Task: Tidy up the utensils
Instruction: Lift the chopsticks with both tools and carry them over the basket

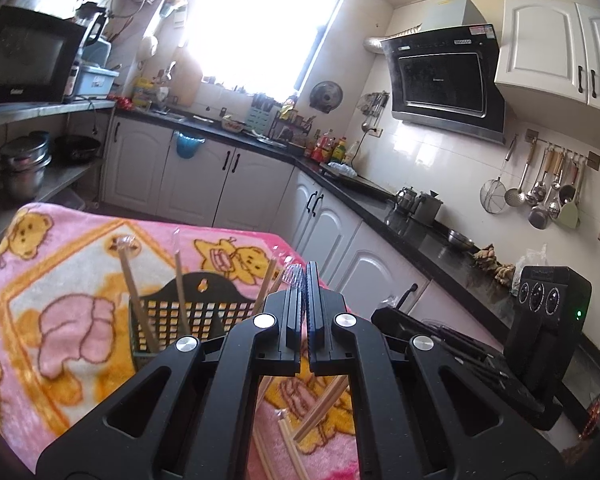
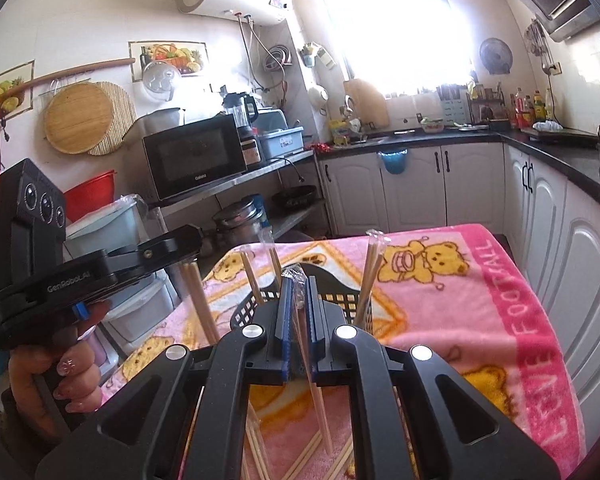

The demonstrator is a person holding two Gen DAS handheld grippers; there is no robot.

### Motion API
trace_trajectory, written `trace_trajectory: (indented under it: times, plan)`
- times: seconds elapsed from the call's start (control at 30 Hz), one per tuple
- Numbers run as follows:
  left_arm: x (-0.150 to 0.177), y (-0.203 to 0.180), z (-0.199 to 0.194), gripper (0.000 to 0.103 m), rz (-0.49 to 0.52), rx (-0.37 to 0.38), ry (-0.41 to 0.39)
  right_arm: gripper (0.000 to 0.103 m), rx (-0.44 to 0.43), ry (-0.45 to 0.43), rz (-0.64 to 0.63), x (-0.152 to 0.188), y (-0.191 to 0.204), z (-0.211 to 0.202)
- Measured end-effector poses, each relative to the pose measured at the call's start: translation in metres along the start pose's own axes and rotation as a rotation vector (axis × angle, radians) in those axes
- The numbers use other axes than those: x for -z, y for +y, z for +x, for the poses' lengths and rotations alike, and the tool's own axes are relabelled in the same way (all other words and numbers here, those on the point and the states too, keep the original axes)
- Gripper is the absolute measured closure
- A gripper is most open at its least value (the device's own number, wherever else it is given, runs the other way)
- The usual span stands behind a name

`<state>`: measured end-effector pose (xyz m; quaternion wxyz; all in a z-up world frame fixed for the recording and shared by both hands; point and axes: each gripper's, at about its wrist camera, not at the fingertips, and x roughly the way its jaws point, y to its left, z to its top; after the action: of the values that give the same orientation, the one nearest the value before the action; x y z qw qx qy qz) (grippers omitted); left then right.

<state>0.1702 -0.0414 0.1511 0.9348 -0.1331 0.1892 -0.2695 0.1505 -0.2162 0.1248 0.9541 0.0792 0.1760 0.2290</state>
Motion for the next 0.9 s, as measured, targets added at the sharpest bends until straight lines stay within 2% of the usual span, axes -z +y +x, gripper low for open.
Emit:
trace_trajectory:
  times: [0.37, 0.9]
  plan:
    - [-0.029, -0.006, 0.011, 0.103, 0.025, 0.006, -0.045, 0.096, -0.005, -0.058, -0.014, -0.024, 0.006, -0.002]
    - [-0.072, -0.005, 0.032, 0.103, 0.03, 0.006, -0.084, 0.096, 0.017, -0.202, -0.038, -0.082, 0.007, 0.001]
